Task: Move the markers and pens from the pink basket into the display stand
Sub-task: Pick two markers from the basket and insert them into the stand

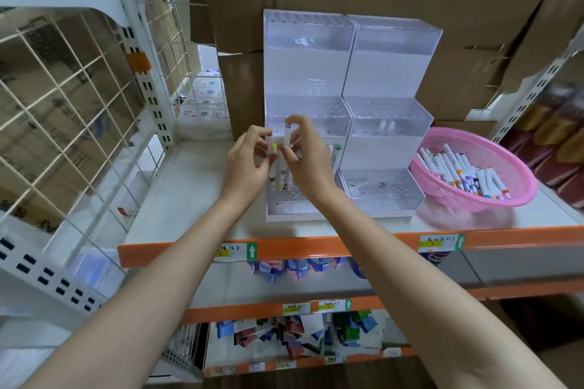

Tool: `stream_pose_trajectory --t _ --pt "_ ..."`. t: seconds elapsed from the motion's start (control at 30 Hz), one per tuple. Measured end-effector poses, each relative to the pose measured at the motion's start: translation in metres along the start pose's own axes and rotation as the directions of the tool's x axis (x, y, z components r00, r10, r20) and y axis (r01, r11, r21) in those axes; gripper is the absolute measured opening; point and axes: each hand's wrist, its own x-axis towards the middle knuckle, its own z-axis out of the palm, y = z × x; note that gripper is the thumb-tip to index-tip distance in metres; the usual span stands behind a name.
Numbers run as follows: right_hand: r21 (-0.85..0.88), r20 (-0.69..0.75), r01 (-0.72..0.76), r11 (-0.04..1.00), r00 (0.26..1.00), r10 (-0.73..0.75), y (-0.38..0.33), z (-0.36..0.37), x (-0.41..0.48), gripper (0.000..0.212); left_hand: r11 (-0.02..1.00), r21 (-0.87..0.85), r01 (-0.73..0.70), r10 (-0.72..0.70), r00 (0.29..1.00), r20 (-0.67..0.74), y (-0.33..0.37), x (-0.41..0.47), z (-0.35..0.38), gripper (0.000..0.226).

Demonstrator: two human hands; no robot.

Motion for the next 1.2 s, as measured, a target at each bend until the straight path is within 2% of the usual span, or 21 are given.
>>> stream_pose_trajectory --t 0.1,0.4,0.73,1.0,1.2 --pt "-0.015 0.023 0.016 1.0 1.0 -0.016 0.001 0.002 -0.002 0.035 1.0 0.0 0.028 -0.028 1.0 -0.011 0.001 0.002 -0.001 0.031" --pt "-0.048 0.022 0.046 0.998 0.999 -0.045 0.002 0.001 -0.002 0.034 1.0 0.027 -0.006 0.004 0.996 0.086 -0.003 -0.008 0.001 0.028" --pt "-0.078 0.037 0.04 0.996 0.999 -0.037 0.006 -0.002 -0.006 0.03 0.999 0.041 0.014 -0.018 0.995 0.102 -0.005 -0.012 0.004 0.03" --pt "-0.063 0.03 0.038 0.997 0.999 -0.036 0.005 -0.002 -0.007 0.031 0.998 0.032 0.05 -0.054 0.989 0.137 0.003 -0.002 -0.006 0.007" --pt "-0.058 0.032 0.049 0.997 0.998 -0.047 0.003 -0.001 -0.008 0.031 0.996 0.059 0.061 -0.071 0.98 0.188 0.007 -0.001 -0.008 0.014"
